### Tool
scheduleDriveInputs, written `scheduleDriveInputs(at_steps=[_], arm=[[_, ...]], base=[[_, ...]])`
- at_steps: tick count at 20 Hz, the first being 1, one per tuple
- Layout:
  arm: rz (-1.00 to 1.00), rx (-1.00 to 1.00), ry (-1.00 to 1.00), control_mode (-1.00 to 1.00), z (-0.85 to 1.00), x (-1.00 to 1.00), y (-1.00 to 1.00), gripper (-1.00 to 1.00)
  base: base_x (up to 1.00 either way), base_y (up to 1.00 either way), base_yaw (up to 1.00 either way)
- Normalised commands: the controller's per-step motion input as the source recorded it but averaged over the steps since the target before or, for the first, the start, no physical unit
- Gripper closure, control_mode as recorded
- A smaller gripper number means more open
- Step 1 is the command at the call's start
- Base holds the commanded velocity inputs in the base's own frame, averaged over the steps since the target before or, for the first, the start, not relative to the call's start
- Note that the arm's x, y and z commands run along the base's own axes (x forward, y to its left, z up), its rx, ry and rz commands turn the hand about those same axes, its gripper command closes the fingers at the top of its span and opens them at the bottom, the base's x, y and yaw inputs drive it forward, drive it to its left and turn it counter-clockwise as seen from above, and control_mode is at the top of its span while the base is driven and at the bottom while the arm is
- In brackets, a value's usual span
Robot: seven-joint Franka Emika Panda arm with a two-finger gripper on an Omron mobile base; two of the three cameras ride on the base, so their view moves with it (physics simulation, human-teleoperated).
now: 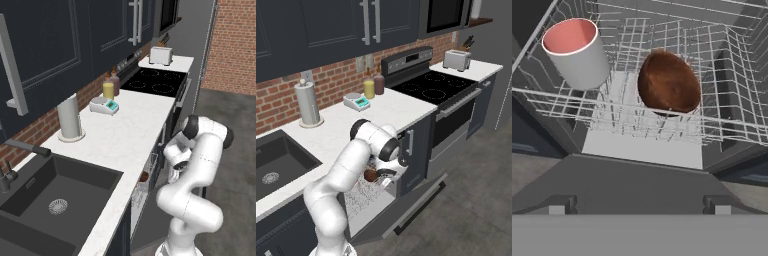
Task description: Pick up the cup and bowl from the counter, place them in the dishwasher, and close the dishwasher door.
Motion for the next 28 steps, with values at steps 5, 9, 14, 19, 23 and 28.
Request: scheduleDriveInputs(at_steps=[5, 9, 14, 19, 23, 28], arm=[[0.00, 0.00, -0.01, -1.00, 0.94, -0.61, -0.68, -1.00], [0.00, 0.00, 0.00, -1.00, 1.00, -0.86, -0.59, -1.00], [0.00, 0.00, 0.00, -1.00, 1.00, -0.90, -0.48, -1.00], [0.00, 0.00, -0.02, -1.00, 1.00, -0.66, -0.17, -1.00], [0.01, -0.01, -0.02, -1.00, 1.00, -0.54, 0.00, -1.00], [0.00, -0.01, 0.00, -1.00, 1.00, -0.75, -0.10, -1.00]], base=[[0.00, 0.00, 0.00], [0.00, 0.00, 0.00], [0.00, 0.00, 0.00], [0.00, 0.00, 0.00], [0.00, 0.00, 0.00], [0.00, 0.00, 0.00]])
